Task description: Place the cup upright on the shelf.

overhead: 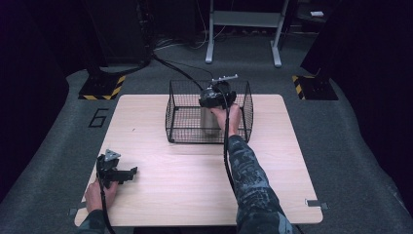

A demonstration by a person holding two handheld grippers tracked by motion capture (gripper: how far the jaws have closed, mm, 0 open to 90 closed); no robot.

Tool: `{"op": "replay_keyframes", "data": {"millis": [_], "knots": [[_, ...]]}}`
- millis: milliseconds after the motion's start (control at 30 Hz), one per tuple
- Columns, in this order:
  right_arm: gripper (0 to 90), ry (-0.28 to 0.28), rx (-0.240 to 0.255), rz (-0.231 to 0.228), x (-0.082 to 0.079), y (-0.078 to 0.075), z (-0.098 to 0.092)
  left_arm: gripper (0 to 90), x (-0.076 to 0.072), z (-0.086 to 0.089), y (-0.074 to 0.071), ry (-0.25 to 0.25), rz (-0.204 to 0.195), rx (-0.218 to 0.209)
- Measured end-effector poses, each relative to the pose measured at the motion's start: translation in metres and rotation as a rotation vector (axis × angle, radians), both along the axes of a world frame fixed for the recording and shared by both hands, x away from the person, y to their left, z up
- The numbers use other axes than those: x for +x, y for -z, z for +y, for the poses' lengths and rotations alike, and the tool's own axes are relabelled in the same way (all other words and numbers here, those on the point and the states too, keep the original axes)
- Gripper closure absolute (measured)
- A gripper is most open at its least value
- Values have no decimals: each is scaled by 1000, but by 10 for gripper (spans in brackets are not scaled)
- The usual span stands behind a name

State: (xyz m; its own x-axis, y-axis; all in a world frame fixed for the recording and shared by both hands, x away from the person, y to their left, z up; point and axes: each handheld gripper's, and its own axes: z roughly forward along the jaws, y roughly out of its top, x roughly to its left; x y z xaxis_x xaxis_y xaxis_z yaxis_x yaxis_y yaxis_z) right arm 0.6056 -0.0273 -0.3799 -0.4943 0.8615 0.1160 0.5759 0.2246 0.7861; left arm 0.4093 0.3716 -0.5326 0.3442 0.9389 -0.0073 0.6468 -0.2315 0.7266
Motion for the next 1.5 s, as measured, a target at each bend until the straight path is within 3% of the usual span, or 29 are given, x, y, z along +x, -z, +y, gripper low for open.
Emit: {"op": "replay_keyframes", "data": {"millis": [233,700,933,1067,1167,1333,1500], "knots": [[35,29,8,8,2,10,0,1,0,0,0,2,3,3],[34,31,-7,-6,1,18,1,1,0,0,0,-2,-2,0],[31,1,-42,-43,-14,24,0,1,0,0,0,-2,-4,5],[30,1,-44,-37,-17,24,0,1,0,0,0,1,0,5],[26,-22,-62,-60,-18,26,-1,1,0,0,0,-1,-3,4],[24,-20,-65,-59,-18,25,-1,1,0,0,0,3,-1,6],[0,7,-58,-4,-18,22,0,1,1,1,-1,9,5,12]]}}
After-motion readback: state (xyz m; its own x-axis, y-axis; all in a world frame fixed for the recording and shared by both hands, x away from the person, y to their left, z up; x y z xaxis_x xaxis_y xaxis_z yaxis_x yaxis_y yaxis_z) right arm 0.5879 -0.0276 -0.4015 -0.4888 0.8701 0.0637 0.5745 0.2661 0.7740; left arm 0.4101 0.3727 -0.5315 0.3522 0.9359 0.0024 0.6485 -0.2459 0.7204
